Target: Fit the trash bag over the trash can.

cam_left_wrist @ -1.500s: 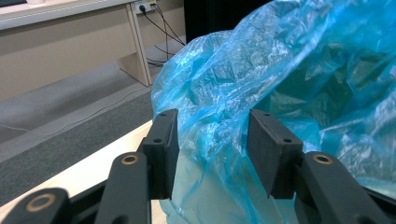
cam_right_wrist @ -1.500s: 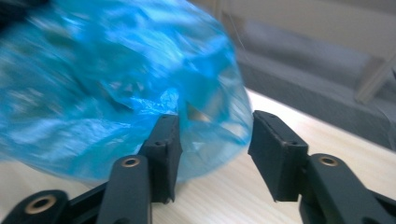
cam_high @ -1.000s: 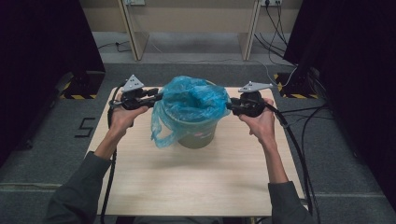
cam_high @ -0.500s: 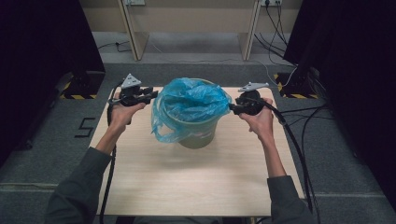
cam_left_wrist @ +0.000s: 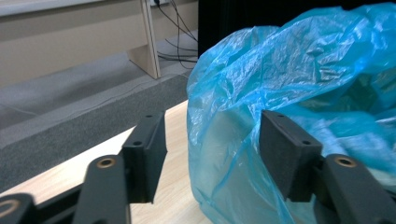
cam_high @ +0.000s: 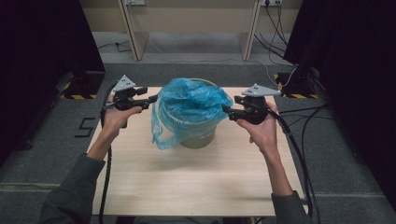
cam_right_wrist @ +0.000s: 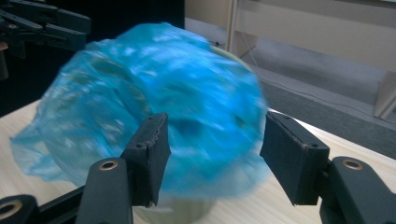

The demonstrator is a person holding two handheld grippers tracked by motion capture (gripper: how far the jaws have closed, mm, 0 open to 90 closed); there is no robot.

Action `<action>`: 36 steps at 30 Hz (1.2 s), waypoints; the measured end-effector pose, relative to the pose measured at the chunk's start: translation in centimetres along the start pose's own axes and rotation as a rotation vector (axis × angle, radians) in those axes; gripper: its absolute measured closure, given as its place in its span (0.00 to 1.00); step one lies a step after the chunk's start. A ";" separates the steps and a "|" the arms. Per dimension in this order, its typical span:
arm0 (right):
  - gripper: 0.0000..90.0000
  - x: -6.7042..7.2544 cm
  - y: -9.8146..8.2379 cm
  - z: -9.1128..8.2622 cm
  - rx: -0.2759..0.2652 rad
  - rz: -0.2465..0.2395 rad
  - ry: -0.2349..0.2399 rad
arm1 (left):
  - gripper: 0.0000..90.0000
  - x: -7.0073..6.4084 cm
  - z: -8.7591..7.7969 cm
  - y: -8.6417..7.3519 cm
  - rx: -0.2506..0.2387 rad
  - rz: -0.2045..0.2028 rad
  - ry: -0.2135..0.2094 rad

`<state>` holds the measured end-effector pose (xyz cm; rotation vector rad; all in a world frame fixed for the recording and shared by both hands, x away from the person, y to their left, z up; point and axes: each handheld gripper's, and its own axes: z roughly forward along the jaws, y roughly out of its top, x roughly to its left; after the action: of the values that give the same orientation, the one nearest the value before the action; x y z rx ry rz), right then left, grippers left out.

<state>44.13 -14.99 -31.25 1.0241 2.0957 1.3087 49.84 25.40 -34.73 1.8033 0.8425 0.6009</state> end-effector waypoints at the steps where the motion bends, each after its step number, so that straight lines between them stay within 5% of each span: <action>1: 0.46 0.4 0.0 0.5 0.011 -0.002 0.004 | 0.45 -0.2 -0.1 0.1 -0.004 -0.001 -0.003; 5: 0.53 0.7 -0.2 2.4 0.074 -0.011 -0.003 | 0.43 -0.9 -0.8 0.7 -0.019 0.014 -0.027; 8: 0.62 -0.5 -0.3 3.7 0.110 -0.031 -0.060 | 0.42 -1.3 -1.2 1.0 -0.027 0.028 -0.036; 11: 0.69 -2.0 -0.1 4.7 0.102 -0.009 -0.036 | 0.42 -1.3 -1.3 1.2 -0.033 0.026 -0.039; 18: 0.70 -5.0 1.6 8.6 0.123 -0.022 -0.016 | 0.41 -2.0 -0.8 1.6 -0.033 0.029 -0.061; 21: 0.62 -5.6 2.8 9.8 0.129 -0.024 -0.019 | 0.39 -2.5 -0.5 1.8 -0.029 0.042 -0.077; 25: 0.43 -4.6 4.3 7.6 0.115 -0.014 -0.096 | 0.37 -2.7 -0.2 1.8 -0.023 0.043 -0.084; 31: 0.38 -2.1 4.0 3.1 0.073 0.017 -0.067 | 0.37 -3.0 0.2 1.9 -0.025 0.033 -0.088; 36: 0.39 0.7 1.4 3.0 0.080 0.042 -0.032 | 0.37 -3.1 0.3 2.2 -0.024 0.035 -0.080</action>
<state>46.35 -12.44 -31.27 1.1211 2.1279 1.2286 48.70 22.27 -32.88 1.8118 0.7481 0.5550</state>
